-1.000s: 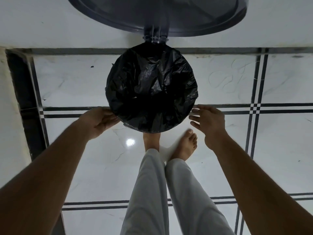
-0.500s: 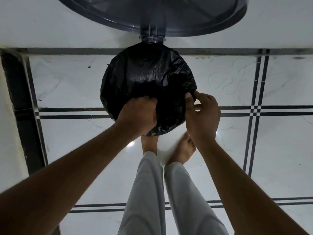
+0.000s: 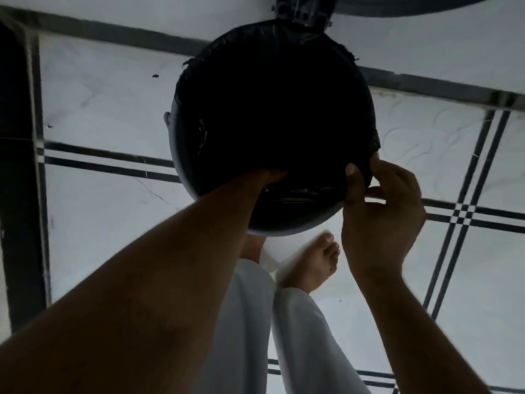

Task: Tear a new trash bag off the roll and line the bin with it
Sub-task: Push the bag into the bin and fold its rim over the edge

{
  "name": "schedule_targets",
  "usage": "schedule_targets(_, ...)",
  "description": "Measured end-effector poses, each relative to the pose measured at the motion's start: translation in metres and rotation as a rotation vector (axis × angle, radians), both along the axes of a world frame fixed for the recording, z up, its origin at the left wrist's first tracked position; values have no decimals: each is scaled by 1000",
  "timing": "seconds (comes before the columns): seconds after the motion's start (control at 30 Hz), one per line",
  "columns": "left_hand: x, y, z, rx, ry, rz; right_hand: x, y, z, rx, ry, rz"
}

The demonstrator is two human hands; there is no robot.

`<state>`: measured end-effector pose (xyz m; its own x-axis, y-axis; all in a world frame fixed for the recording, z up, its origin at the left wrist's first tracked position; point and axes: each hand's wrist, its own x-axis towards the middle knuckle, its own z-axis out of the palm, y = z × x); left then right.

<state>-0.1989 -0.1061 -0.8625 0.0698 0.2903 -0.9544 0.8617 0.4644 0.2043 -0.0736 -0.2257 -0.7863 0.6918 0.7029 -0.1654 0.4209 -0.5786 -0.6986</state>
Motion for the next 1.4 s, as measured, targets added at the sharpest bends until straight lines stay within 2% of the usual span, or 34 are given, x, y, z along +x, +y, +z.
schedule_targets(0.07,-3,4,-3,8,18,-208,0,1,0,3,-5,2)
schedule_targets(0.13,-3,5,1,141,49,-410,-1,2,1,-9,0,4)
schedule_targets(0.23,-5,3,29,607,177,-649,-1,4,6,-47,-14,0)
schedule_targets(0.3,-4,-1,40,785,148,-589,-2,6,8,-76,-28,-3)
schedule_targets(0.33,-3,-1,39,776,105,-493,-3,7,9,-90,-32,-8)
schedule_targets(0.37,0,3,34,712,77,-360,-4,8,10,-94,-37,-10)
schedule_targets(0.43,6,14,17,455,27,-89,-6,8,10,-83,-50,-7)
schedule_targets(0.5,15,24,-1,220,6,67,-7,6,7,-57,-57,-12)
schedule_targets(0.6,18,22,-37,70,3,-1,-7,1,0,-14,-62,-6)
schedule_targets(0.73,16,20,-67,122,100,-304,-6,1,-3,13,-47,-19)
schedule_targets(0.83,9,21,-24,194,11,-234,-4,4,5,-40,26,-44)
schedule_targets(0.93,-17,0,48,452,-33,-210,-9,2,28,-146,153,-184)
schedule_targets(1.03,-53,-31,112,832,-14,-226,-19,0,45,-274,351,-411)
schedule_targets(1.07,-65,-38,125,941,17,-177,-24,1,48,-331,458,-461)
schedule_targets(1.13,-87,-48,141,994,83,35,-34,3,54,-410,658,-540)
schedule_targets(1.2,-99,-52,149,867,88,396,-42,4,58,-433,734,-556)
schedule_targets(1.27,-105,-54,150,617,38,830,-46,4,57,-449,709,-576)
schedule_targets(1.3,-108,-53,148,509,10,981,-46,5,58,-450,694,-604)
schedule_targets(1.4,-110,-56,144,391,-20,1123,-47,13,68,-423,630,-698)
